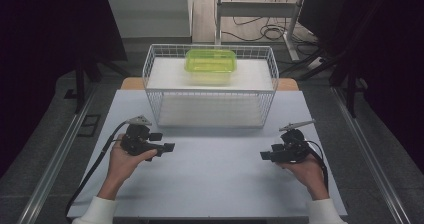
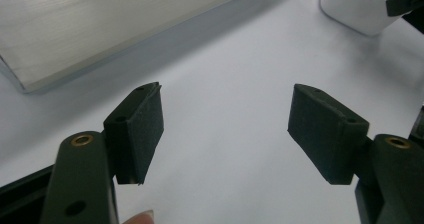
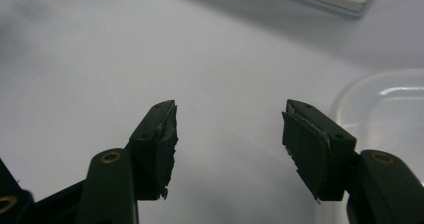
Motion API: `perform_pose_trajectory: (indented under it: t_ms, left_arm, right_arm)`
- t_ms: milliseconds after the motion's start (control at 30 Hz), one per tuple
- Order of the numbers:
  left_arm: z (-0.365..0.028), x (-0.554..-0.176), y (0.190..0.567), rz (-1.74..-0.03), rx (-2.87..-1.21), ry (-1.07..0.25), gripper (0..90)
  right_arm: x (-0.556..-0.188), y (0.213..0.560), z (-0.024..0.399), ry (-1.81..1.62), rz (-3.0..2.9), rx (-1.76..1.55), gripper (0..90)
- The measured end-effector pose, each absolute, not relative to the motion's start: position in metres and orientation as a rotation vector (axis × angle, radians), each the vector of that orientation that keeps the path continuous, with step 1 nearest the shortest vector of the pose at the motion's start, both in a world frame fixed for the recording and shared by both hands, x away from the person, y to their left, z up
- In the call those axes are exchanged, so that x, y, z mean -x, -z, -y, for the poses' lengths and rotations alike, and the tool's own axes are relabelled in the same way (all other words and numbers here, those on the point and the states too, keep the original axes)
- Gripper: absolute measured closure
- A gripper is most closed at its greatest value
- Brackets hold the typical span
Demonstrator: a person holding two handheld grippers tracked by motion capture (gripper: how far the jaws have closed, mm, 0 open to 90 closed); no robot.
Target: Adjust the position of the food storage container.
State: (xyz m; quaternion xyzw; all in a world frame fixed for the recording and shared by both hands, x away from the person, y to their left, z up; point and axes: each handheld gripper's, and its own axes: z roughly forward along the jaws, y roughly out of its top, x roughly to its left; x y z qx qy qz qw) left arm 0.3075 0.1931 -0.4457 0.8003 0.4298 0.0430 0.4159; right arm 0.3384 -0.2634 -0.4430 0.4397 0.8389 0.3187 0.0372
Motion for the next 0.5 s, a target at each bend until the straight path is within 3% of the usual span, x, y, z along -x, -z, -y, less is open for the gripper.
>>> perform_pose_trajectory:
  t_ms: [200, 367, 400, 500]
  left_arm:
    - [-0.19, -0.309, 0.449, -1.076, -2.024, -0.092, 29.3]
    - [-0.19, -0.306, 0.448, -1.078, -2.03, -0.102, 29.0]
    - [-0.189, -0.305, 0.448, -1.079, -2.037, -0.114, 29.0]
    - [-0.189, -0.303, 0.449, -1.073, -2.053, -0.118, 28.7]
  right_arm:
    - [-0.343, 0.436, 0.282, -0.965, -2.527, -1.379, 48.3]
    - [-0.346, 0.434, 0.307, -0.952, -2.457, -1.446, 63.5]
    - [-0.349, 0.434, 0.319, -0.945, -2.438, -1.479, 70.9]
    - [-0.351, 0.434, 0.33, -0.946, -2.416, -1.511, 77.5]
